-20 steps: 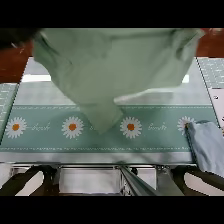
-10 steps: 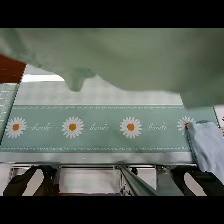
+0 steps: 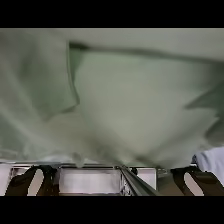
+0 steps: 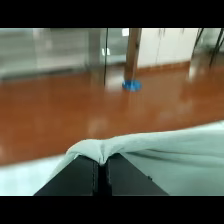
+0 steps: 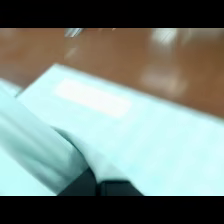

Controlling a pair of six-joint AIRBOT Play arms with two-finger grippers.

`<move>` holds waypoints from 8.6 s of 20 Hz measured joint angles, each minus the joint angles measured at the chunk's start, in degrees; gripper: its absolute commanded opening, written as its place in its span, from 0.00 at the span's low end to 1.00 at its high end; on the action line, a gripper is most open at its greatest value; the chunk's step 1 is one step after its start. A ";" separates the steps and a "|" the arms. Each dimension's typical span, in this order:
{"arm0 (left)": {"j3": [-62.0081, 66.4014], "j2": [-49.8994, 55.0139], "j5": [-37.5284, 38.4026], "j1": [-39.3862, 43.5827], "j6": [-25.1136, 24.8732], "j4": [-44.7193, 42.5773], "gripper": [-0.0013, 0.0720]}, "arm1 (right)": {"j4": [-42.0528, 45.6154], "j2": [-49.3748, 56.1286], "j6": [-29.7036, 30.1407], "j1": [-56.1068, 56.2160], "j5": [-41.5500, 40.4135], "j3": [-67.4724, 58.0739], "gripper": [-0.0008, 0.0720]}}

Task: Fold the shirts.

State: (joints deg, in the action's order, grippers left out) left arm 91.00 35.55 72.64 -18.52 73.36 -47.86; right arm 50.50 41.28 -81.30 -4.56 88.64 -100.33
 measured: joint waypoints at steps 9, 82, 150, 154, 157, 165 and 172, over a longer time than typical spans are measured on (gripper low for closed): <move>-33.88 12.79 -21.57 12.55 0.24 -0.48 0.05 | -4.39 17.18 7.06 0.00 -18.60 25.59 0.05; -33.07 27.26 -10.45 2.58 -12.76 26.82 0.05 | -3.89 38.66 0.61 -12.50 -15.69 10.54 0.05; -19.04 54.51 5.55 1.53 6.16 -16.98 0.97 | 13.16 58.49 0.28 -9.81 -1.84 9.22 0.87; -32.61 46.69 8.33 -6.16 5.20 -17.97 0.97 | 13.57 46.69 1.31 -15.47 -6.29 22.62 0.87; -47.08 38.97 5.90 -12.28 1.66 -11.67 0.97 | 7.50 35.91 5.31 -18.08 -12.90 38.64 0.87; -66.86 27.61 -1.33 -15.76 -2.97 -0.15 0.97 | -5.01 22.60 13.16 -19.52 -20.15 62.10 0.87; -71.34 26.77 -12.72 -5.62 -6.29 7.21 0.05 | -4.52 21.38 13.00 -19.65 -21.11 64.30 0.87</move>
State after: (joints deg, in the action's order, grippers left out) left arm 19.66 62.33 59.92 -24.14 67.07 -40.64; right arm 45.98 62.65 -68.29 -24.21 67.53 -36.03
